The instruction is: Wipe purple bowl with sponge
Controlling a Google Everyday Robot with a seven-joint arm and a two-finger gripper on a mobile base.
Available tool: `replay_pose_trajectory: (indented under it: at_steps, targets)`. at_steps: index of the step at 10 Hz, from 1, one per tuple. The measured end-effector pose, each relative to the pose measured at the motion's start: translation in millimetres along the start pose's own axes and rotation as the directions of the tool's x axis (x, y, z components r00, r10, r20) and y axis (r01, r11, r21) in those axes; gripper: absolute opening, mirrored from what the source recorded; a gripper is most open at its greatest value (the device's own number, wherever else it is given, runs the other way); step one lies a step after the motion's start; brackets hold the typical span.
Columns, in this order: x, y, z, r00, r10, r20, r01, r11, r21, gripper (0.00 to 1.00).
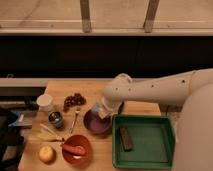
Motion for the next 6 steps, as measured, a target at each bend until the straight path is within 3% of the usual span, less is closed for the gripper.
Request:
replay_pose_trajectory:
  at_steps: [3, 6]
  targets:
    - [49.3, -3.3, 2.6, 0.998, 0.063, -0.022, -0.063, 0.998, -0.011, 0.00]
    - [57.8, -2.6, 17.1, 0.995, 0.091, -0.035, -0.092, 0.995, -0.032, 0.00]
